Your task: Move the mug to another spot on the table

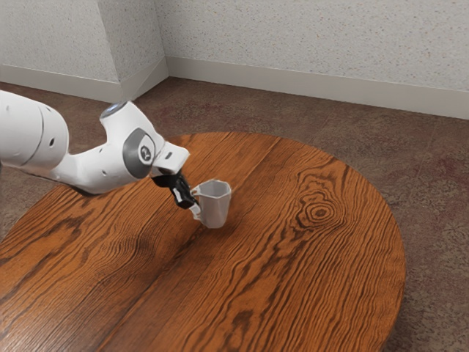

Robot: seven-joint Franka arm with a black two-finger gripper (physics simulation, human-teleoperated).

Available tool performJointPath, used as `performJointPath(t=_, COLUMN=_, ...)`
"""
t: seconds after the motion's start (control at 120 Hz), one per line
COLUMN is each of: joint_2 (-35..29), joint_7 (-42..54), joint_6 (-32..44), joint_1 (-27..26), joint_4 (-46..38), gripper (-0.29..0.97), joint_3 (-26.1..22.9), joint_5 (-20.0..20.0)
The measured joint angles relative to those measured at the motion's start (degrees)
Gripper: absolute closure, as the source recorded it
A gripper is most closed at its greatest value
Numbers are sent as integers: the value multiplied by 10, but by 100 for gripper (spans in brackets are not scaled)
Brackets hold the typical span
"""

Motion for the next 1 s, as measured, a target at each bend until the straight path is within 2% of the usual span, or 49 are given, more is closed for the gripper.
performJointPath(t=0.35, joint_2=5, joint_7=104, joint_6=12, joint_1=17, joint_4=-16, gripper=73, joint_3=0, joint_5=-1)
performJointPath(t=0.767, joint_2=24, joint_7=175, joint_6=15, joint_1=26, joint_4=-16, gripper=72, joint_3=4, joint_5=-5)
performJointPath(t=1.0, joint_2=30, joint_7=200, joint_6=7, joint_1=28, joint_4=-16, gripper=52, joint_3=4, joint_5=-10)
